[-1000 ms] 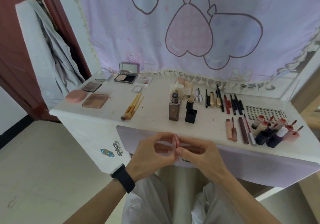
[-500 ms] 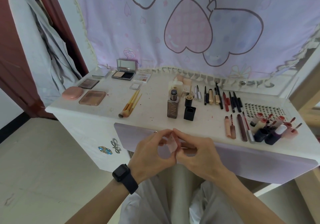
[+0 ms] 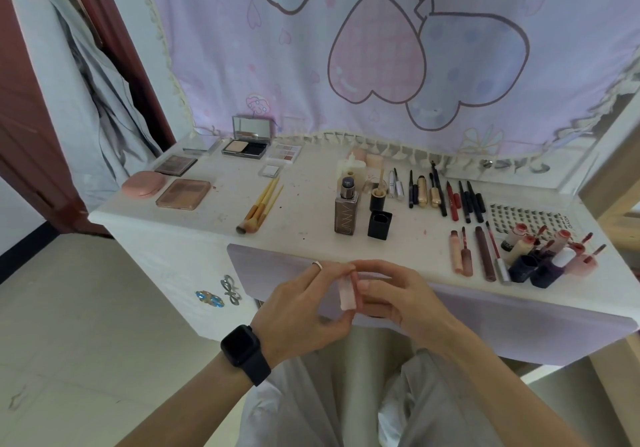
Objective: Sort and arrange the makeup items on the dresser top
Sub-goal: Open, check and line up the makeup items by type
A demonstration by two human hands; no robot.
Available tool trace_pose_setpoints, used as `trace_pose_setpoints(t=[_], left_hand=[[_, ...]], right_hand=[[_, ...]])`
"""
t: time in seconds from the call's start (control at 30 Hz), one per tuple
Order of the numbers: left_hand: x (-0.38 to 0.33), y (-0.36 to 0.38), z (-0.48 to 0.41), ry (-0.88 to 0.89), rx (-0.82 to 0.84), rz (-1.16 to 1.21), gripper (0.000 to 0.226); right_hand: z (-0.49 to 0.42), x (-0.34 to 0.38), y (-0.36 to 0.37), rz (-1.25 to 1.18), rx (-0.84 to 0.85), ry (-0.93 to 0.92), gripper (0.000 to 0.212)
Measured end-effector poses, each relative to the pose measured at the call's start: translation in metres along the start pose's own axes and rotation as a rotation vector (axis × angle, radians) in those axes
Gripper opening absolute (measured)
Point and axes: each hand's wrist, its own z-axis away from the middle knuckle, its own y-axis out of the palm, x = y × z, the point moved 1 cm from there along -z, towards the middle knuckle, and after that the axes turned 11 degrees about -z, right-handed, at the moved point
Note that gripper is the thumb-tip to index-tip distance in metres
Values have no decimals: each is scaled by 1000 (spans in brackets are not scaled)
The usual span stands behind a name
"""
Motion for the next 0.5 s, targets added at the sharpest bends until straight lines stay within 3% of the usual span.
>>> trace_pose_setpoints(t=[0.23, 0.4, 0.5], left_hand=[[-4, -5, -2, 44, -30, -11, 49], [-1, -8, -4, -95, 6, 224, 54], [1, -6, -6, -153, -34, 332, 55]], right_hand=[[4, 4, 1, 49, 29, -32, 33], [5, 7, 3, 81, 24, -71, 28], [4, 9, 3, -26, 30, -46, 28]])
